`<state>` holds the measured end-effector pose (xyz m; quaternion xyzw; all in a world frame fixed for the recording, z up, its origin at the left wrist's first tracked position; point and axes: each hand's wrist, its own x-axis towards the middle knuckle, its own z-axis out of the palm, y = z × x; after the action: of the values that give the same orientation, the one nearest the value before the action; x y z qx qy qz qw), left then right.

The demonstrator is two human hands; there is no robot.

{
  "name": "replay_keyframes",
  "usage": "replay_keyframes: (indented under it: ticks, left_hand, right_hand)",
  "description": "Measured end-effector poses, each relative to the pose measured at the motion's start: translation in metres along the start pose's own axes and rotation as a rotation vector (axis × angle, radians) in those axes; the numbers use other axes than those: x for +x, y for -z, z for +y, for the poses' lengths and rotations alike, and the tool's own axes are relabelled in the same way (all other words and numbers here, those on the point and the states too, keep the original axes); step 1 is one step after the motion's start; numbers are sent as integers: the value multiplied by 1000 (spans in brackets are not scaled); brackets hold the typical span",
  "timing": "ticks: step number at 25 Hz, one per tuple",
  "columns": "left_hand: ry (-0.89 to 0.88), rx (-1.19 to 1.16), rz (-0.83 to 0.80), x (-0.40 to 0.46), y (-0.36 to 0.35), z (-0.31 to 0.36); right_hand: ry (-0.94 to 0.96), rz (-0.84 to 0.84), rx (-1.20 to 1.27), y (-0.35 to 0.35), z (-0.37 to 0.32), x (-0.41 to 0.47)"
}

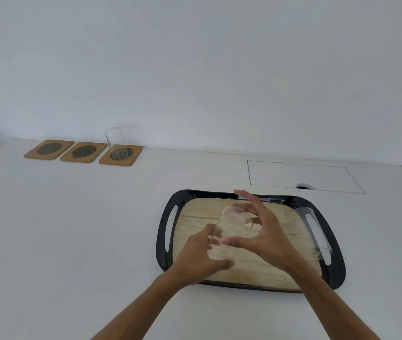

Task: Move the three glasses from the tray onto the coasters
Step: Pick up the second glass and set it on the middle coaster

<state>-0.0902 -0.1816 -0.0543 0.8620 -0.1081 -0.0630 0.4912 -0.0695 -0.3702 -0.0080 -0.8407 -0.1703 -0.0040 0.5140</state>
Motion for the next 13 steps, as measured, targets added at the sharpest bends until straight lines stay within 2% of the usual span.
replay_keyframes:
  ticks: [3,7,13]
  left_hand:
    - [30,-138,109,1,14,1]
    - [38,-240,230,0,42,-9]
    - [-3,-216,226,-10,106,-37]
  right_hand:
    - [50,23,68,-25,-18,13]
    - [-13,46,77,-63,-33,21]
    - [-95,95,45,-132,-56,40]
